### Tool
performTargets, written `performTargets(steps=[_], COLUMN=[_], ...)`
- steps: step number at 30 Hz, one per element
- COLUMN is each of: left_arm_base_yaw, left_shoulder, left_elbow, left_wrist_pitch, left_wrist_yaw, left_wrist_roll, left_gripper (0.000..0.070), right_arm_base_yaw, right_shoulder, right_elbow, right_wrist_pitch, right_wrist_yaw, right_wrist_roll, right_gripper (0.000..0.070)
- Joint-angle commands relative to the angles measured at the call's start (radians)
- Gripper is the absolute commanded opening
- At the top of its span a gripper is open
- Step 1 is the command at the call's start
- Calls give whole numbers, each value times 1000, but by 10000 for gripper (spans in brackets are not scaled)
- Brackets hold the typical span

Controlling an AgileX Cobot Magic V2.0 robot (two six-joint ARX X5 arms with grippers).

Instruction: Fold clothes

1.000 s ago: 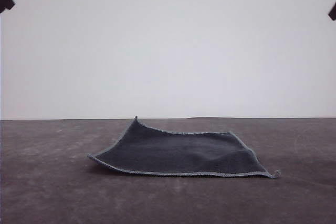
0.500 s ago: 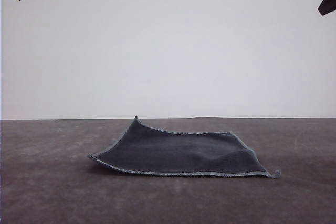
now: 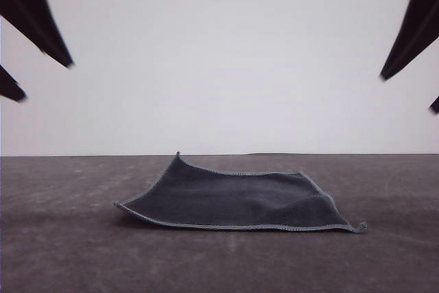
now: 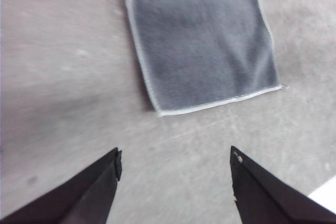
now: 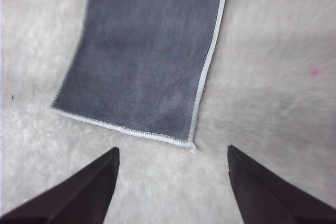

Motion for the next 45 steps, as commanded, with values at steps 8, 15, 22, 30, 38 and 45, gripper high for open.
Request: performTargets(steps=[8,15,22,30,38,45], left_arm_base_yaw=[9,34,54,57,58,66], left_shoulder=[282,516,735,940,1068,1080], left_elbow=[45,156,319,541,702,709], left_wrist_pitch=[211,292,307,285,226,289], left_wrist_yaw=[42,65,66,98,101,99], left_wrist_roll=[-13,2,32,43,44,43], left_gripper=[395,395,395,395,395,395], right_arm_base_yaw=[-45,-115,-177,-195,-185,-166], right_shoulder=[329,571,764,948,1103,1199], right_elbow=[16,17,96,308,510,620], right_wrist_pitch=[290,483,574,557,531,529], right_wrist_yaw=[-122,-233,-330,-385,-434,-452], right_wrist_roll=[54,77,93,93,100,114], right_gripper=[412,412,412,412,412,412])
